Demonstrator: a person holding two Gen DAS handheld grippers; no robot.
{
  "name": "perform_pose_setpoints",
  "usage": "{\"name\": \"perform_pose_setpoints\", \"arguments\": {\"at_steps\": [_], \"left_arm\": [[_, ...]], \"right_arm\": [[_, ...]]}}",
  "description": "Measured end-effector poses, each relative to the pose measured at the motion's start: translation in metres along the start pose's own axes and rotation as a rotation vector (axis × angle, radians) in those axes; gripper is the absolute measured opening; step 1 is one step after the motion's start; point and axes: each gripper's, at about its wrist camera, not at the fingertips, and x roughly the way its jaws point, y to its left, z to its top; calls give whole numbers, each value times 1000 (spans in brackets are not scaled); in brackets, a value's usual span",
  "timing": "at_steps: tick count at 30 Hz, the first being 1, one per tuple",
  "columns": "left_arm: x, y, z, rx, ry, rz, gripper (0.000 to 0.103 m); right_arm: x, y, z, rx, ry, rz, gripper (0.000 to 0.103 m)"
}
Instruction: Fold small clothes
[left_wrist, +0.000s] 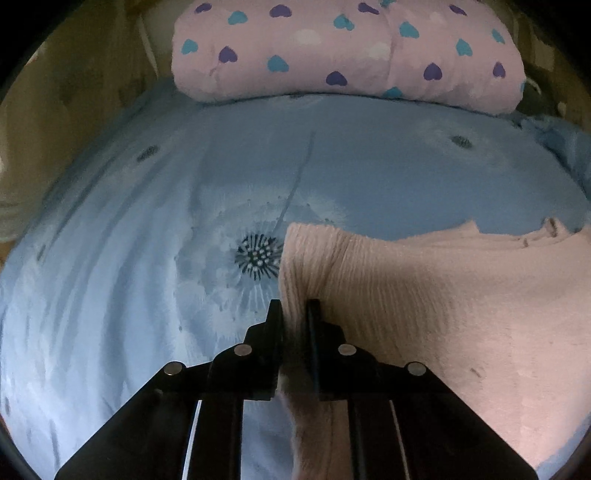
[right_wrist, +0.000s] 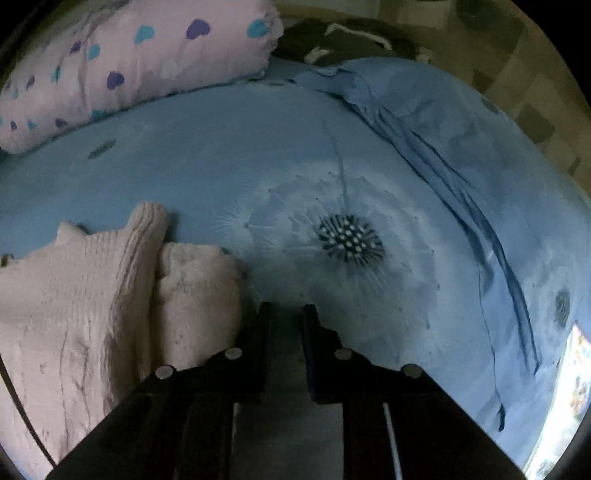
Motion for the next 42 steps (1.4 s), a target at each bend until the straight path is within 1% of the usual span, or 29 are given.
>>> {"name": "perform_pose_setpoints", "arguments": {"at_steps": [2, 4, 6, 8, 10, 11, 15, 16, 17, 20, 22, 24, 26, 27, 29, 33, 37, 39, 42], "left_arm": [[-10, 4, -4, -17, 14, -26, 7], [-19, 7, -9, -28, 21, -31, 8], [-32, 9, -16, -42, 37, -52, 8], [-43, 9, -21, -51, 43, -72, 8], [-55, 9, -27, -61, 51, -87, 8], [-62, 9, -31, -66, 55, -95, 8], [-86, 5, -45, -88, 68, -121, 9], [-90, 4, -48, -90, 72, -121, 11], [-95, 2, -52, -91, 76, -119, 14], [-108, -3, -65, -95, 77, -105, 19], [-112, -6, -73, -103, 72, -110, 22], [-110, -10, -82, -98, 87, -99, 23], [-103, -12, -87, -80, 103, -78, 23], [-97, -14, -91, -73, 108, -67, 23], [-90, -14, -98, -79, 112, -67, 23], [-76, -8, -103, -117, 121, -77, 23], [-75, -5, -105, -141, 105, -96, 23], [-74, -7, -105, -139, 102, -92, 24], [-74, -9, -105, -126, 100, -83, 24]], "right_arm": [[-6, -5, -5, 20, -6, 17, 19], [-17, -10, -10, 40, -11, 39, 25], [-26, -13, -13, 53, -5, 77, 34], [-39, -13, -15, 57, 5, 127, 38], [-56, -10, -19, 48, -5, 146, 46], [-64, -8, -21, 38, -10, 152, 52], [-95, 3, -30, -5, -31, 202, 64], [-103, 5, -35, -12, -36, 212, 66], [-111, 7, -41, -19, -42, 223, 69], [-126, 10, -58, -16, -48, 248, 78], [-131, 13, -73, -4, -43, 272, 80], [-126, 15, -85, 1, -27, 277, 81], [-117, 18, -93, -3, -14, 258, 80], [-109, 21, -98, -9, 6, 246, 80], [-97, 23, -105, -6, 37, 232, 80], [-75, 23, -116, 32, 66, 219, 81], [-73, 29, -115, 16, 44, 235, 86], [-72, 31, -115, 20, 32, 244, 89], [-70, 31, -115, 24, 18, 256, 91]]}}
